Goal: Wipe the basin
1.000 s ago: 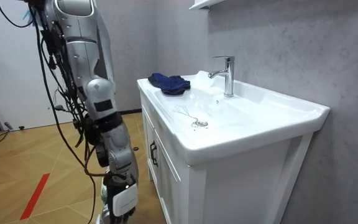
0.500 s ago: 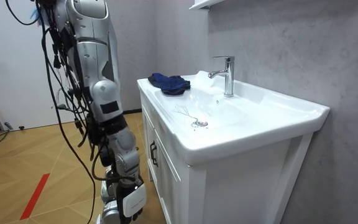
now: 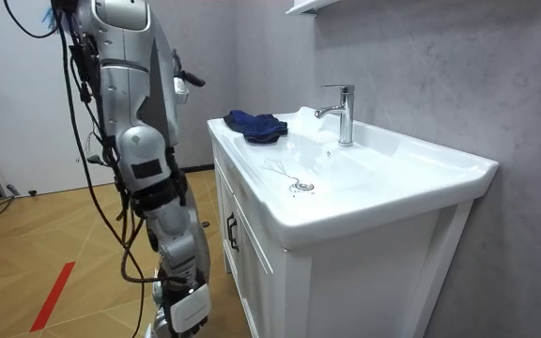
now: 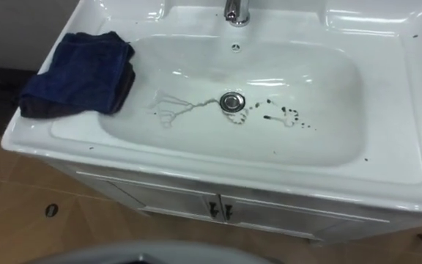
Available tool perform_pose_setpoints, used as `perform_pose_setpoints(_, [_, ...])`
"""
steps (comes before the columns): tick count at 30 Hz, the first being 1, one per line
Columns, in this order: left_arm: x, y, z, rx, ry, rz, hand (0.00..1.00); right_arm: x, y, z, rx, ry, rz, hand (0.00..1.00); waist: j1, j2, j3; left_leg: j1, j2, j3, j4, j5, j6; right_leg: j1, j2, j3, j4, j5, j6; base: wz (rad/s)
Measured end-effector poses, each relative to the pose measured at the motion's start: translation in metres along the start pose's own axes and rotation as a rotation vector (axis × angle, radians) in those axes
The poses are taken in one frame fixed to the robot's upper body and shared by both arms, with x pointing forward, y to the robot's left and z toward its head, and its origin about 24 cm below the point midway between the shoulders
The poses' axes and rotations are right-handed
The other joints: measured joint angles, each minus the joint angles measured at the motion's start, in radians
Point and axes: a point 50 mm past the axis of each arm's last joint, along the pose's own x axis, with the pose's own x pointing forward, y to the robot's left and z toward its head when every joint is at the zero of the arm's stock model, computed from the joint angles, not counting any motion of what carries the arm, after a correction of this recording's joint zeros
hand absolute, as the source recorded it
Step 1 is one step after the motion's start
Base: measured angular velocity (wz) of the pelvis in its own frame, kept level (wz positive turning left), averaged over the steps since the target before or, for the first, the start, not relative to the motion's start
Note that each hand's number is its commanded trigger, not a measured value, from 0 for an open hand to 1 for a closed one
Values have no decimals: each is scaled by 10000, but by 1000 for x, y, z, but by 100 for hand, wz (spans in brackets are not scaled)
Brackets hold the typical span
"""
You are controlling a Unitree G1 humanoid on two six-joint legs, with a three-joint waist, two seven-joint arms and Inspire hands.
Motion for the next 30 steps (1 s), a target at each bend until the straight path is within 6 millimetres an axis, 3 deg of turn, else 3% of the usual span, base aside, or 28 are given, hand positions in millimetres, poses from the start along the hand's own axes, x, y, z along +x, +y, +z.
perform_pose_setpoints(6, [-1,-7,30,-344,-1573,-218,0,0,2,-6,45,158,45,0,-286,-98,45,88,2,39,2,1,0,12,-2,131,6,0,-1,-8])
perform_pose_setpoints(14, [-9,-21,46,-849,-2049,-1057,0,0,3,-6,-50,38,121,0,-622,-268,74,157,14,161,-13,1,0,16,12,273,2,3,-4,-4])
perform_pose_setpoints(16, [-14,-26,51,-1071,-2211,-1578,0,0,3,-6,-168,47,175,0,-741,-379,114,248,19,190,-39,1,0,75,12,313,1,3,-4,-7])
perform_pose_setpoints(21, [-29,-40,55,-1226,-2251,-3101,0,1,6,-5,-271,97,432,0,-954,-490,109,286,24,184,-39,0,0,71,24,450,0,12,-12,-8])
perform_pose_setpoints(30, [-48,-55,57,-1466,-2082,-4958,0,1,6,-6,76,87,520,0,-1235,-359,122,414,29,199,-117,-1,-2,75,55,682,-26,57,9,-7])
